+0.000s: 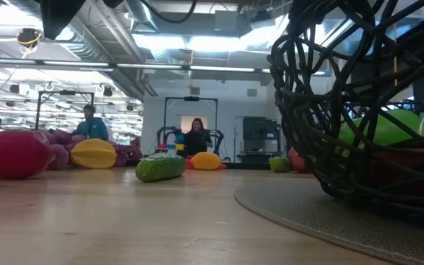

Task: Build produce basket
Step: Put the red tomato into the wire basket

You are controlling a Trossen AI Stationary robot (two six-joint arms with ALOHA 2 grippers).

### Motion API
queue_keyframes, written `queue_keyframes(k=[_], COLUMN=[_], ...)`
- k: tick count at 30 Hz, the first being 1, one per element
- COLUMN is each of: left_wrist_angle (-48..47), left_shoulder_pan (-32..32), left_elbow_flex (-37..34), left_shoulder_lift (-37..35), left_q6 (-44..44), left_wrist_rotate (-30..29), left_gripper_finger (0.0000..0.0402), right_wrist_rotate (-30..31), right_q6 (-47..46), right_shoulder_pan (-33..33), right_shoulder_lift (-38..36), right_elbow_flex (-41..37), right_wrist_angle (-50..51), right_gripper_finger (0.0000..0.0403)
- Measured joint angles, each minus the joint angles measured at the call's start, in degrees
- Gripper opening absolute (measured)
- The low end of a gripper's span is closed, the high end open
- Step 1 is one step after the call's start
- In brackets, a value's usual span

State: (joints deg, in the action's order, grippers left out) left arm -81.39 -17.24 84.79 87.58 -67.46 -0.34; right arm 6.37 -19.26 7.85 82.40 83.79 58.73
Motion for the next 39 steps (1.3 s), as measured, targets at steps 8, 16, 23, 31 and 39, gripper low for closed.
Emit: queue_keyframes(k=[8,16,23,31,39], left_wrist_angle=[0.09,0.07,0.1,0.46,1.58], left_shoulder_pan=[-0.56,-0.52,-0.52,-0.52,-0.52], left_elbow_flex=[0.0,0.01,0.01,0.0,0.02], left_shoulder_lift=[0.04,0.04,0.04,0.04,0.04], left_q6=[0.98,0.97,2.07,0.28,3.99], left_wrist_rotate=[0.57,0.5,0.48,0.83,1.63], left_gripper_finger=[0.0073,0.0073,0.0073,0.0073,0.0073], right_wrist_rotate=[-0.51,-10.65,-10.56,-10.56,-10.56], right_q6=[6.59,19.59,21.27,21.04,21.04], right_shoulder_pan=[-0.15,-0.15,-0.26,-0.24,-0.24], right_shoulder_lift=[0.17,0.17,0.17,0.17,0.17], right_elbow_flex=[0.0,0.0,0.0,0.0,0.0], right_wrist_angle=[-8.42,-11.0,-11.46,-11.4,-11.4], right_gripper_finger=[0.0136,0.0136,0.0136,0.0136,0.0136])
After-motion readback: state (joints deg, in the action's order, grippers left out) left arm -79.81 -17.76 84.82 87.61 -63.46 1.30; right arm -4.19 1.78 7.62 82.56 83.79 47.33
